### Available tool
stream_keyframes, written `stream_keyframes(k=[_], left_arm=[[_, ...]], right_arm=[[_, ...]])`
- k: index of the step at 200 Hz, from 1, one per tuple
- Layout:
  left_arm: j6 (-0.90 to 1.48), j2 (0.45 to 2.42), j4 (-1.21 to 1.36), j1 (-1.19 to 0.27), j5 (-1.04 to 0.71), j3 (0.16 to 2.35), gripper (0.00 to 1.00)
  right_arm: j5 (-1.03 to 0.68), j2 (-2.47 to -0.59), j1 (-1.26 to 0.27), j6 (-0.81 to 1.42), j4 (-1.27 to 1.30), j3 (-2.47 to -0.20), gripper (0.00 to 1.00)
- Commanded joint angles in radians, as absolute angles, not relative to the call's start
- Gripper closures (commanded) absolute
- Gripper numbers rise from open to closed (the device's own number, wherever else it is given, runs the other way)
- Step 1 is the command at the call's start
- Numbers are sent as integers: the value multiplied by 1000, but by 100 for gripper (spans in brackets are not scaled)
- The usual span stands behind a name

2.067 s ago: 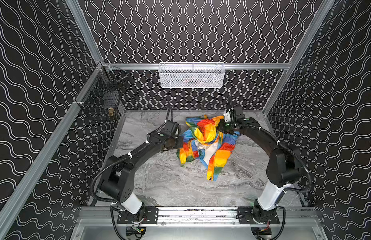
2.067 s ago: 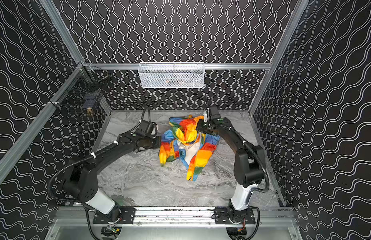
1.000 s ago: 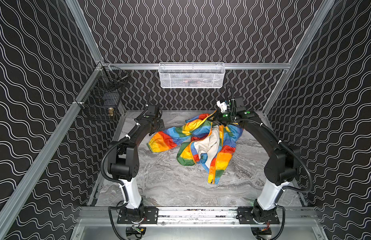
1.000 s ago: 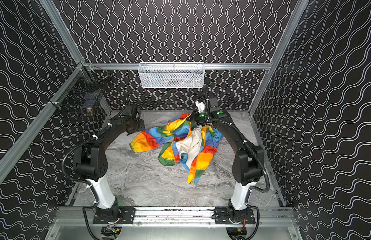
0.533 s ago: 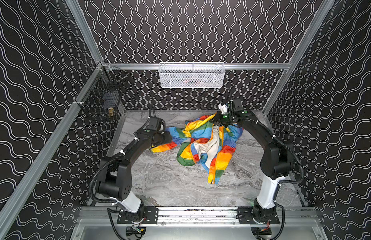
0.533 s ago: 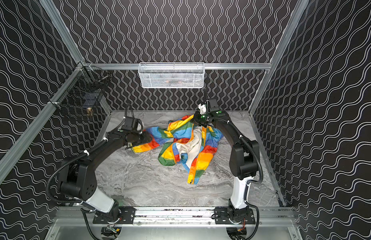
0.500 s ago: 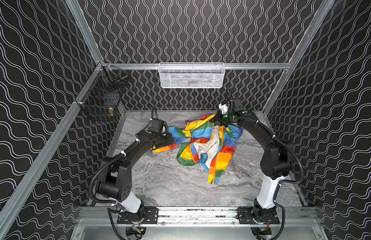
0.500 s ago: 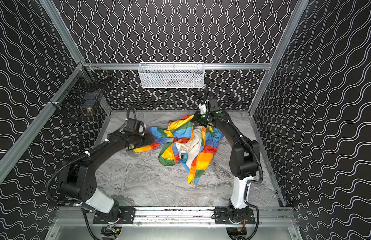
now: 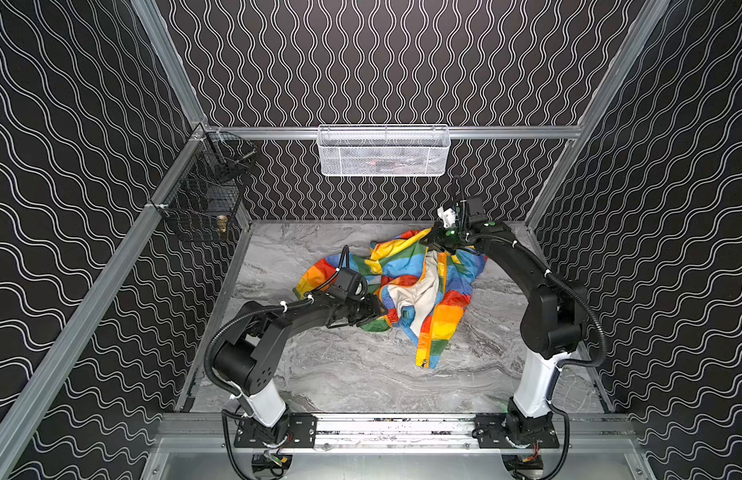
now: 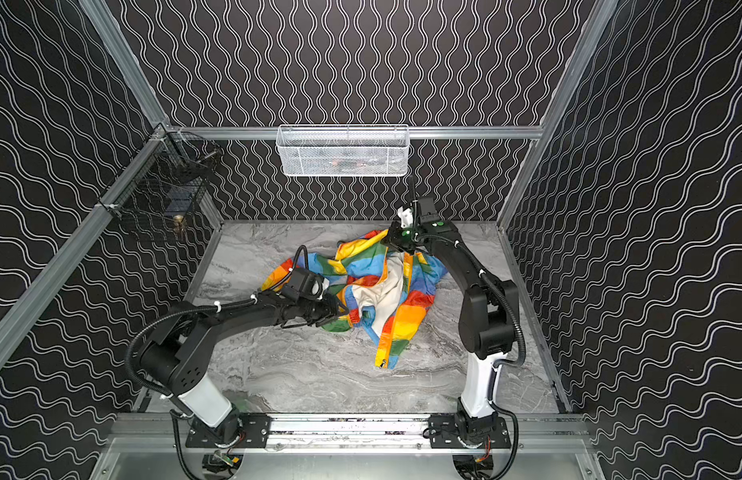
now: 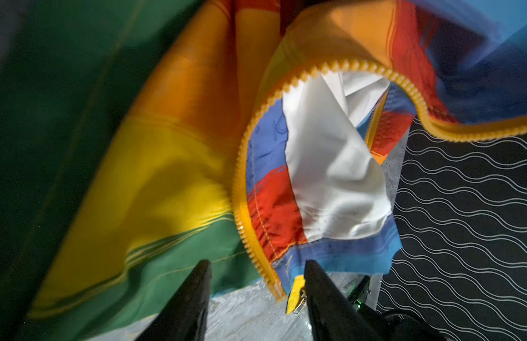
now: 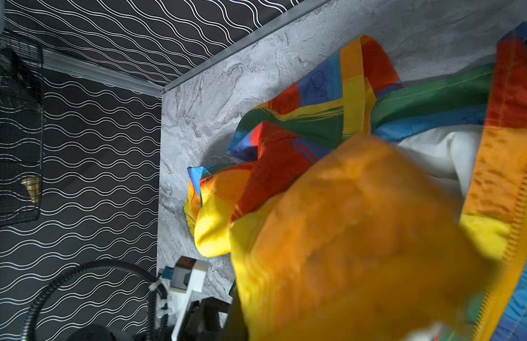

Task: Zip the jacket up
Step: 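Grasp the zipper edge nearer the robot with the left gripper while the right holds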

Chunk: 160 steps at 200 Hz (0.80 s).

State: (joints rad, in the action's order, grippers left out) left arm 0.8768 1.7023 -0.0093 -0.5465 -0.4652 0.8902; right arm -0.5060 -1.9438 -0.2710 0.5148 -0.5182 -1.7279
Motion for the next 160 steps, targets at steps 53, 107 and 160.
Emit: stream_keyframes(k=[53,107,160], left_arm=[[977,1768,147,-592,-506,869,46],[1019,1807,227,-600,-525,863,67],[863,1694,-44,-600,-421,955,100]], right_arm=[[-494,-1956,-270,514,-515,-1723,95],[-495,-1953,-268,516,-511,-1711,95],[-506,-1967,-259,512,-507,-1719,94]])
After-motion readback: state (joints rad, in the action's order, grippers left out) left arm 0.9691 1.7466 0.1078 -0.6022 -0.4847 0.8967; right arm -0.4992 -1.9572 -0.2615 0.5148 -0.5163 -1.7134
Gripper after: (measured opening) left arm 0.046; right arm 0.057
